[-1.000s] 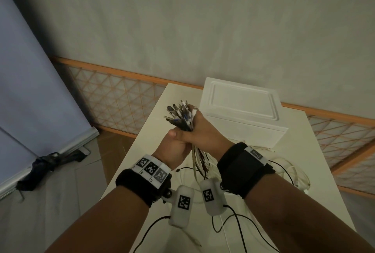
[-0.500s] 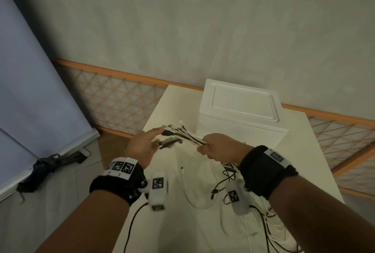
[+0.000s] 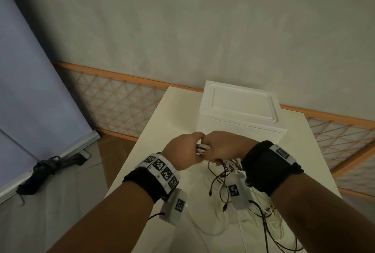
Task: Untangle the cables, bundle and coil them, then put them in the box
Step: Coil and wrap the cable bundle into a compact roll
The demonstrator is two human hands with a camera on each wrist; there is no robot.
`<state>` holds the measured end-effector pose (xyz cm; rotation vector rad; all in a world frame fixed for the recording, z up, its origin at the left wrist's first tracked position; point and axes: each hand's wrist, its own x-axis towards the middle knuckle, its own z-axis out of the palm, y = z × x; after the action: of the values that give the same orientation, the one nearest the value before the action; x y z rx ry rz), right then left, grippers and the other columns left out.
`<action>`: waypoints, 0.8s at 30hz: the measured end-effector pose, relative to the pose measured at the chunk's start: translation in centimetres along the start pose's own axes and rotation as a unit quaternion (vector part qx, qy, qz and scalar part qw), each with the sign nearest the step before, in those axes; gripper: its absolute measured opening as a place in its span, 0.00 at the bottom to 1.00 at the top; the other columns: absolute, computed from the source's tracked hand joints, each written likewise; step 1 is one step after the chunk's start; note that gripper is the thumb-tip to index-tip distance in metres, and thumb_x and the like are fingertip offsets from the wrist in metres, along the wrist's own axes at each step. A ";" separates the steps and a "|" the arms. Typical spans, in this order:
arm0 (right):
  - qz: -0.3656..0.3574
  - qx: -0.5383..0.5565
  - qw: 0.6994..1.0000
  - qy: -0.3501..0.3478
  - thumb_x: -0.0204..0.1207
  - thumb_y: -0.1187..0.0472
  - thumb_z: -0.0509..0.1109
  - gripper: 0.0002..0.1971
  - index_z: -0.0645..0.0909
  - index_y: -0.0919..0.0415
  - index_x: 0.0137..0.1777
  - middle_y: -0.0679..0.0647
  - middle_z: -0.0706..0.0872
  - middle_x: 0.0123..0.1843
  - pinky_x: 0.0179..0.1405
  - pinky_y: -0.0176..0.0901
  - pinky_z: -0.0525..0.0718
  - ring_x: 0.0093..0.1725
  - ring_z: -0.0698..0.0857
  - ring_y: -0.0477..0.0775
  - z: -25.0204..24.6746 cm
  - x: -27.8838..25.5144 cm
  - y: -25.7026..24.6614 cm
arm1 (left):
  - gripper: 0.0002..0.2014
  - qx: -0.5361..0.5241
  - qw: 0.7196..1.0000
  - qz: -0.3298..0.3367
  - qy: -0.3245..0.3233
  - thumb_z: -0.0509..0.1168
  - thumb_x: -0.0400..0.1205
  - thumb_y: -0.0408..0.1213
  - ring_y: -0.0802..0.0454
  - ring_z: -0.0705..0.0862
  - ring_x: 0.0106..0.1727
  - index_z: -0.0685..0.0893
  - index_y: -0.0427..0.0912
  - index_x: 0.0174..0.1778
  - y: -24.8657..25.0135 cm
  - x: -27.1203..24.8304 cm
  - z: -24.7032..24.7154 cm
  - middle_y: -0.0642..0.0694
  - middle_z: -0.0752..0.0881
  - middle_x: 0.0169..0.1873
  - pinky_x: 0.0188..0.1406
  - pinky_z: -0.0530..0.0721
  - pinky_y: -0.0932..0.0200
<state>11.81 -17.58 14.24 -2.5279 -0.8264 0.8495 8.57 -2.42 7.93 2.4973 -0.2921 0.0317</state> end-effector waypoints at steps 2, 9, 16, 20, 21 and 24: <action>0.012 0.039 0.999 0.025 0.69 0.62 0.70 0.07 0.83 0.65 0.44 0.55 0.88 0.35 0.37 0.42 0.81 0.32 0.85 0.49 0.6 -0.8 1.5 | 0.12 -0.018 0.999 -0.037 0.023 0.71 0.76 0.40 0.54 0.82 0.39 0.84 0.51 0.54 -0.8 0.2 -0.8 0.57 0.82 0.35 0.38 0.78 0.59; -0.003 0.030 0.966 0.257 0.75 0.57 0.71 0.04 0.79 0.51 0.40 0.44 0.81 0.33 0.35 0.38 0.75 0.33 0.79 0.40 0.0 -1.3 3.6 | 0.08 -0.292 0.946 -0.133 -0.045 0.70 0.80 0.38 0.56 0.66 0.19 0.83 0.40 0.37 0.2 -0.2 -0.9 0.52 0.71 0.19 0.22 0.65 0.62; -0.094 0.036 0.927 0.362 0.75 0.59 0.72 0.03 0.84 0.57 0.46 0.47 0.86 0.39 0.42 0.44 0.81 0.40 0.84 0.49 -3.0 -1.8 1.4 | 0.10 -0.575 0.781 -0.159 -0.188 0.66 0.74 0.35 0.60 0.60 0.13 0.77 0.46 0.27 2.1 -0.6 -0.9 0.53 0.64 0.15 0.16 0.60 0.69; -0.104 0.057 0.918 0.379 0.73 0.62 0.74 0.03 0.85 0.57 0.45 0.47 0.87 0.40 0.43 0.41 0.81 0.40 0.84 0.48 -3.6 -1.5 1.3 | 0.17 -0.571 0.770 -0.141 -0.248 0.64 0.78 0.40 0.59 0.62 0.14 0.74 0.47 0.21 2.1 -1.1 -0.7 0.53 0.64 0.15 0.19 0.66 0.67; -0.108 0.058 0.918 0.377 0.73 0.63 0.74 0.03 0.85 0.57 0.45 0.47 0.87 0.40 0.44 0.40 0.81 0.41 0.84 0.47 -3.7 -1.4 1.3 | 0.18 -0.569 0.771 -0.135 -0.252 0.64 0.78 0.41 0.59 0.61 0.14 0.73 0.47 0.22 2.2 -1.3 -0.6 0.53 0.63 0.15 0.19 0.66 0.67; -0.093 0.083 0.920 0.371 0.72 0.65 0.74 0.04 0.84 0.56 0.44 0.46 0.87 0.40 0.44 0.37 0.80 0.42 0.84 0.46 -3.1 -1.0 1.9 | 0.18 -0.560 0.785 -0.118 -0.238 0.66 0.77 0.43 0.58 0.58 0.14 0.72 0.43 0.22 3.1 -2.0 -0.7 0.52 0.62 0.14 0.18 0.63 0.68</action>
<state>13.90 -20.07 16.14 -2.2841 -0.6717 -0.1205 5.99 -4.09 10.11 1.2792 -0.1199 -0.6860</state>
